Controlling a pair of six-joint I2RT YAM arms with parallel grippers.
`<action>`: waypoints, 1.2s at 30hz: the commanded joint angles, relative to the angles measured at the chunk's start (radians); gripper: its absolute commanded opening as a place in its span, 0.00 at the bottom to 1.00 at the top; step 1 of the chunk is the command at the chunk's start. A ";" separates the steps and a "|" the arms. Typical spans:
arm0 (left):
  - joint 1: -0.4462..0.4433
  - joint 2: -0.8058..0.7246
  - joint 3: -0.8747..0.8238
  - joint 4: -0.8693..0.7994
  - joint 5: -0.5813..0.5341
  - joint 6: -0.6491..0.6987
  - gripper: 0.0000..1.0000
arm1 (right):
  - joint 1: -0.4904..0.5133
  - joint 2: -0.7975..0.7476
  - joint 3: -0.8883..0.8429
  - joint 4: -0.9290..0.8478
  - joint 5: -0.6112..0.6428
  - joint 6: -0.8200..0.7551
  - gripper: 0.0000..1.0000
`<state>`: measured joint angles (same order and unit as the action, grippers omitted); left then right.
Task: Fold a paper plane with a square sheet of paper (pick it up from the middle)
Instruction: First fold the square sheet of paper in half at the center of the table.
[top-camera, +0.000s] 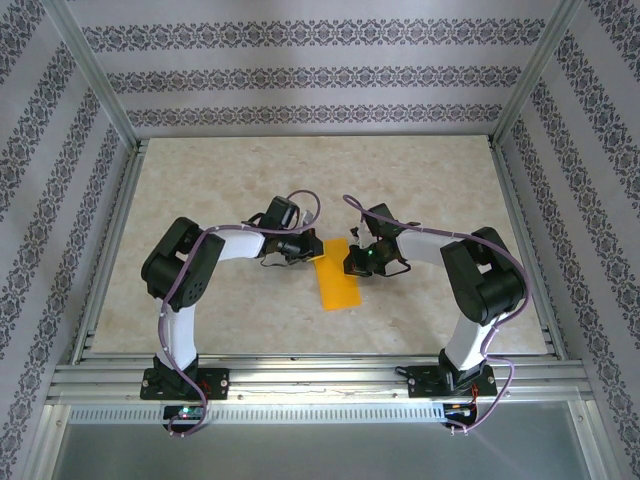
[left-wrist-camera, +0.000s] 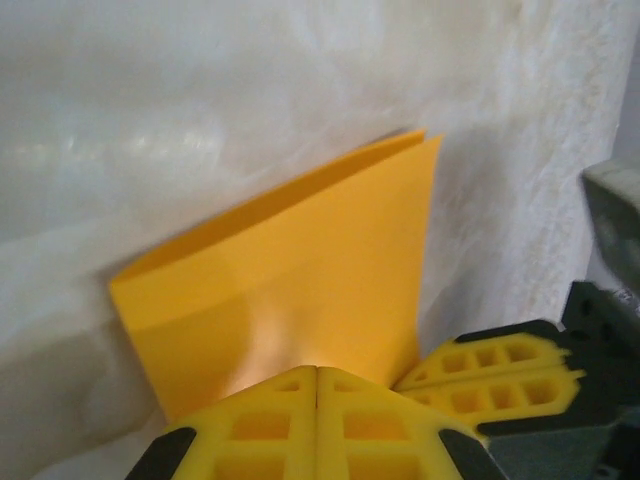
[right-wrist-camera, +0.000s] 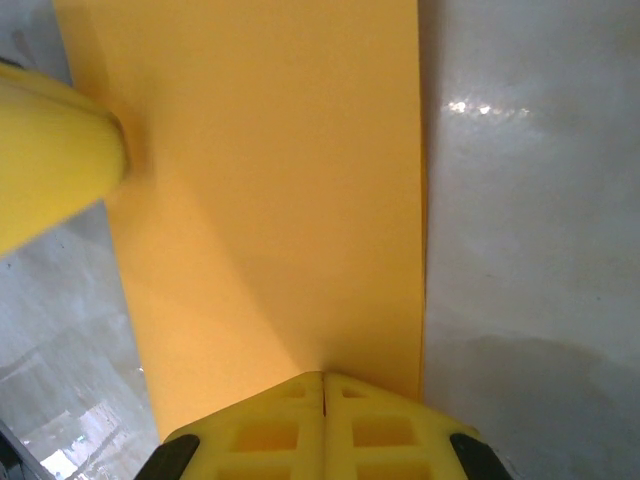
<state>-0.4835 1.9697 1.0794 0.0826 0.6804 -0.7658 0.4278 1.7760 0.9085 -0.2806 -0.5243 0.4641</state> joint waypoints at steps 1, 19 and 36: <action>0.027 -0.019 0.041 -0.028 0.004 0.019 0.03 | 0.002 0.024 -0.039 -0.062 0.049 -0.007 0.00; 0.064 0.092 0.030 -0.024 -0.022 0.056 0.03 | 0.002 0.022 -0.053 -0.068 0.063 -0.003 0.00; 0.089 -0.063 -0.089 0.221 0.103 -0.021 0.09 | -0.002 0.015 -0.050 -0.080 0.064 -0.002 0.00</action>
<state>-0.4034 1.9762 1.0279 0.1928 0.7521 -0.7509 0.4278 1.7714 0.8982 -0.2684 -0.5255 0.4641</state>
